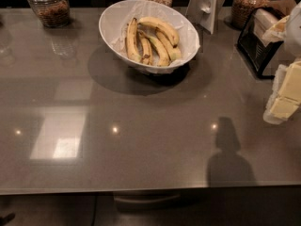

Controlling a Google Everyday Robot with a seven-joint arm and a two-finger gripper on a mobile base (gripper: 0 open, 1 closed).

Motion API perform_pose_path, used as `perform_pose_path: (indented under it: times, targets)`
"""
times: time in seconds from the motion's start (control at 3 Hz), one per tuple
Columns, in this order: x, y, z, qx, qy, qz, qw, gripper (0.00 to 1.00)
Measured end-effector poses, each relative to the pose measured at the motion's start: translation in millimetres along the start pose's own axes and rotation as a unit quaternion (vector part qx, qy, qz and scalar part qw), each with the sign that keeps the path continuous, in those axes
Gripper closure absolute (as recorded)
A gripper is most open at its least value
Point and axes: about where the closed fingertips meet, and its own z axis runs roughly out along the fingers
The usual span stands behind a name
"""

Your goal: Pick banana from white bowl

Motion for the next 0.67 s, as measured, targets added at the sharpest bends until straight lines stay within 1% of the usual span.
perform_pose_path:
  times: [0.33,0.67]
  targets:
    - [0,0,0,0.000,0.000,0.000,1.0000,0.00]
    - [-15,-11,3,0.016,-0.034,-0.007,0.9993,0.00]
